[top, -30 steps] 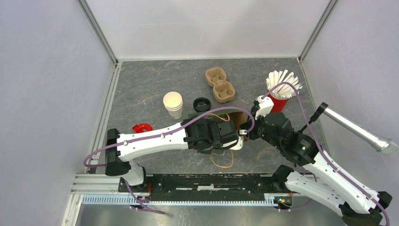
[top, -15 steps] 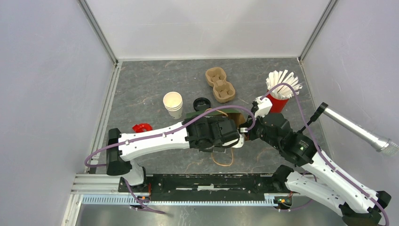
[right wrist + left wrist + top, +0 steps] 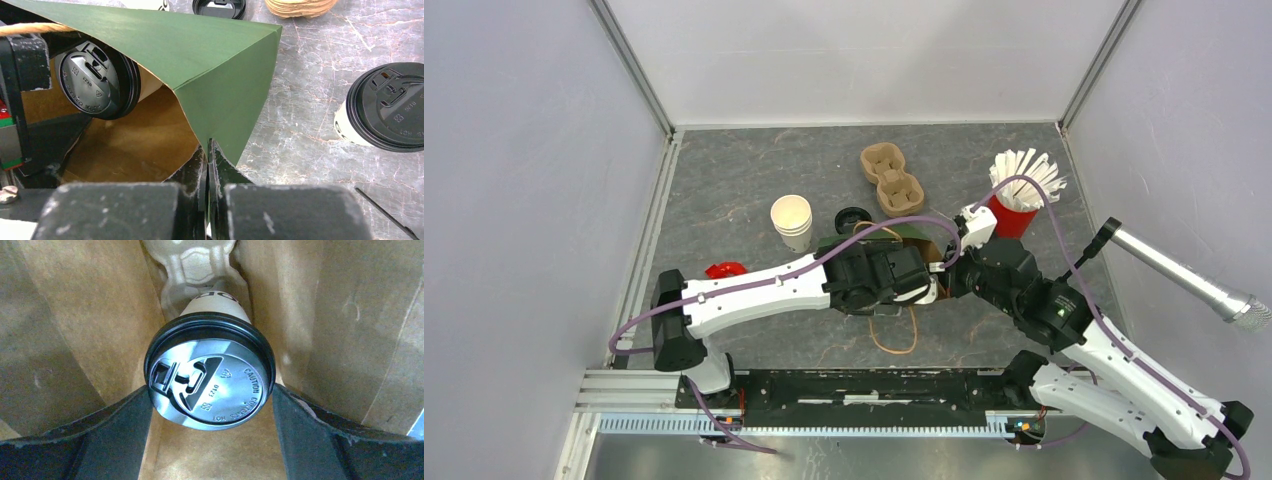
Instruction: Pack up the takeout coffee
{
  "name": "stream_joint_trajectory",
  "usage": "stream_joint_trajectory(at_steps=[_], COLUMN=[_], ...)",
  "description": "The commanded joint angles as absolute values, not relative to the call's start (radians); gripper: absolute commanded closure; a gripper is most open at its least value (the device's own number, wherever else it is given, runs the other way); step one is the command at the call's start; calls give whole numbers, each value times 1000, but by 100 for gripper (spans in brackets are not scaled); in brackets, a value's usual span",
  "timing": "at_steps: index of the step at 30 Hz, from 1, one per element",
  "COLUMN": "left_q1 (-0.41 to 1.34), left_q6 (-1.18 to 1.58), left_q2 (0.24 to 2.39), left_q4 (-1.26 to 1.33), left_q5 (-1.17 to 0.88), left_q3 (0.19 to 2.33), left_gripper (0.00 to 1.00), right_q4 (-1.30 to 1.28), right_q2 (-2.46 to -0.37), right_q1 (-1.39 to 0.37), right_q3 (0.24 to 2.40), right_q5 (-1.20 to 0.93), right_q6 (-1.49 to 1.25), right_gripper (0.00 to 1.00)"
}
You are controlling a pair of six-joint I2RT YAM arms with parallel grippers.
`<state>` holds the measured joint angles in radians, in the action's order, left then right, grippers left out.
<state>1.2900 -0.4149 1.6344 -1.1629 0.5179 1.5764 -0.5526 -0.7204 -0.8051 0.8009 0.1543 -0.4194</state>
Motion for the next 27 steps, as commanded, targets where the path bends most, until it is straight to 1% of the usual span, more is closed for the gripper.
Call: stream_joint_trajectory(at_steps=[1,2,3,4,7,8,14,17,19,23,25,27], left_q1=[1279,1279,1279,1279,1279,1279,1282,1284,1285,1290,1293,1295], left_q6=[-416,-404,-391,-379,-359,-355,-331,-320,-312,-290,-283,-279], left_q2=[1626,1621,1616,1613,1604,1603,1609,1606,1599,1582,1570,1560], left_q4=[-1124,-1127,-1132,-1140,-1159,-1161,-1170,-1172,-1171,-1160,-1139,-1121], left_q5=[499,479,468,459,443,437,428,428,422,407,403,422], left_q3=[1589,1589,1588,1587,1590,1591,1607,1601,1590,1547,1518,1502], left_gripper=[56,57,57,57,58,58,60,61,61,61,62,63], right_q4=[-544,-550,-563,-577,-604,-603,-588,-585,-562,-497,-483,-473], right_q2=[-732,-734,-736,-739,-725,-715,-646,-629,-609,-579,-566,-557], right_q1=[-810,-810,-810,-810,-811,-810,-810,-810,-810,-810,-810,-809], right_q3=[815,822,830,840,838,827,769,737,703,643,611,596], right_q5=[157,171,195,213,219,210,214,198,197,171,152,144], right_q6=[-391,-397,-404,-420,-455,-465,-505,-522,-524,-502,-487,-479], right_gripper=[100,97,86,79,72,72,76,74,75,94,99,100])
